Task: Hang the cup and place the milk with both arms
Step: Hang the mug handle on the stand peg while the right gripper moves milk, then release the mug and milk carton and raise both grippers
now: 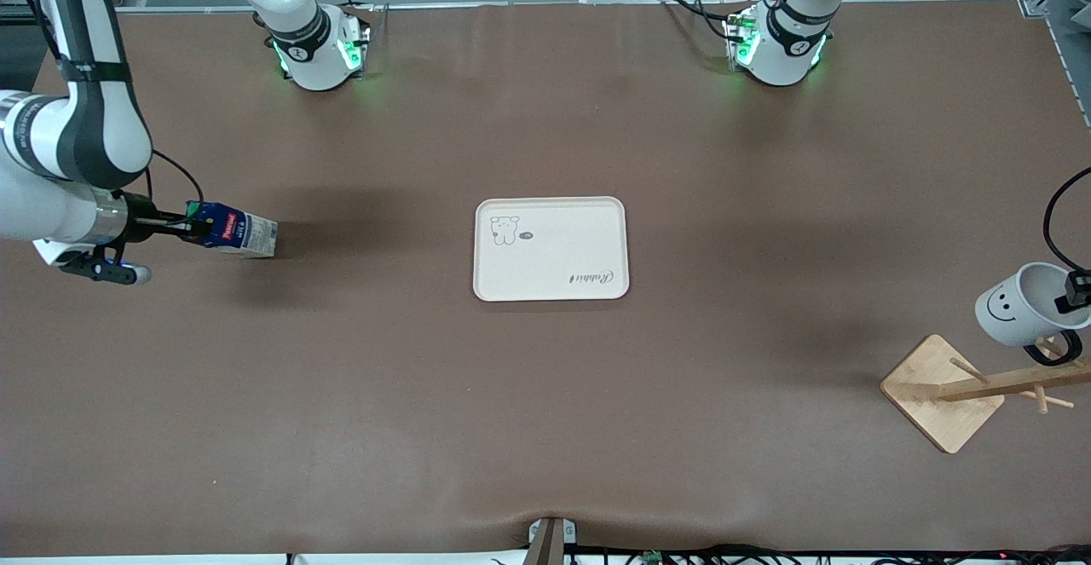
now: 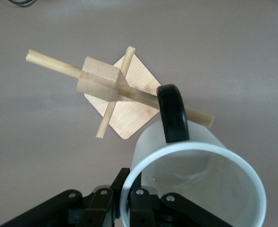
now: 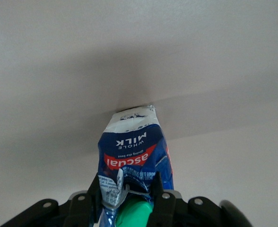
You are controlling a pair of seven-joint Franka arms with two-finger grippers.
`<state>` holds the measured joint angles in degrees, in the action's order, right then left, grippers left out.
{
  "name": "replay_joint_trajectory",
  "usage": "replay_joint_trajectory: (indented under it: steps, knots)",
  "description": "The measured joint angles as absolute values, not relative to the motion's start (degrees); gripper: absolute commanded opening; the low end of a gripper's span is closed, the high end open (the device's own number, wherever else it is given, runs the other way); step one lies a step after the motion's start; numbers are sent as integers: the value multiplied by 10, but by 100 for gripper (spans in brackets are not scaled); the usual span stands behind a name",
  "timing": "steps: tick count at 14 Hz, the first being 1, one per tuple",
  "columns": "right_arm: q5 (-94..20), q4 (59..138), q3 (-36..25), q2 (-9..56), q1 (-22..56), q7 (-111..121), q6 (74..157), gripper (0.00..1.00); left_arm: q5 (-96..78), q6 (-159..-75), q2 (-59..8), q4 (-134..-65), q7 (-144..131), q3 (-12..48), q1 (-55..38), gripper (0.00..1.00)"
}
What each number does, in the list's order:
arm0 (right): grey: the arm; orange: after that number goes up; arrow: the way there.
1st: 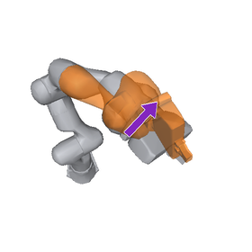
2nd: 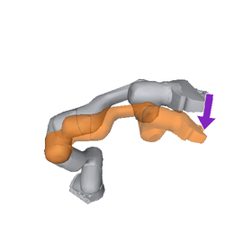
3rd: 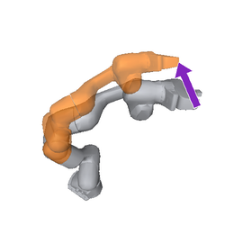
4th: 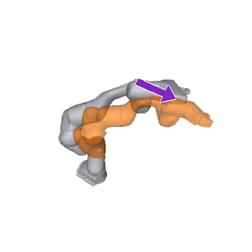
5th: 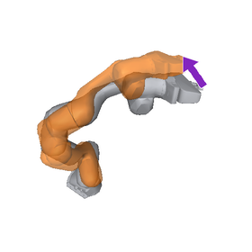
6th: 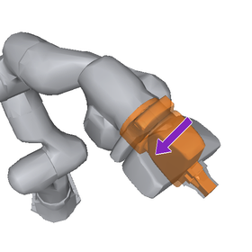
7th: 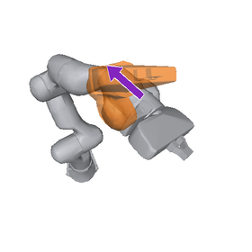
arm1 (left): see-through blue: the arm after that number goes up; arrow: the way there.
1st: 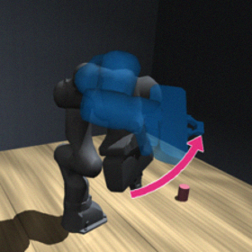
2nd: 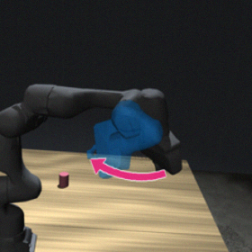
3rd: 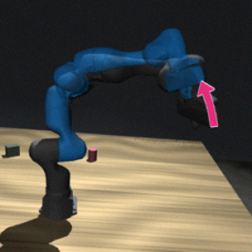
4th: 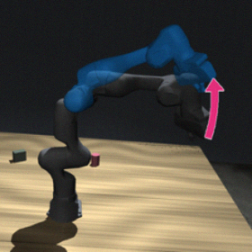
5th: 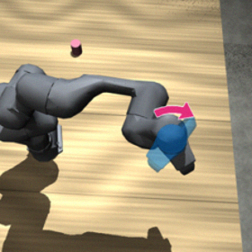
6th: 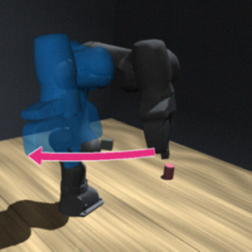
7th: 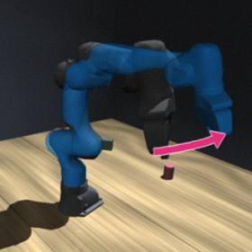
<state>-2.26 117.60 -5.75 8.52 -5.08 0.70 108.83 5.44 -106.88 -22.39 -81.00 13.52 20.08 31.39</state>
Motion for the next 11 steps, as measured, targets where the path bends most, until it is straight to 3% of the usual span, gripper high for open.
replay_joint_trajectory:
  steps: [1, 2, 4, 5, 8, 11]
  knots:
    - [-23, 1183, -58, 79, -51, 9, 1093, 92, 54, -1069, -224, -810, 135, 201, 315, 11]
    - [-23, 1188, -58, 76, -52, 10, 1096, 100, 54, -1069, -224, -810, 135, 201, 316, 15]
    - [-23, 1189, -57, 75, -52, 12, 1095, 100, 48, -1069, -225, -810, 135, 201, 325, 25]
    - [-23, 1187, -57, 75, -52, 13, 1090, 100, 44, -1069, -226, -810, 135, 201, 329, 39]
    - [-24, 1124, -54, 75, -51, 16, 1020, 100, 41, -1069, -230, -810, 135, 201, 331, 100]
    - [-31, 1031, -48, 74, -47, 16, 944, 100, 41, -1069, -230, -808, 135, 208, 330, 100]
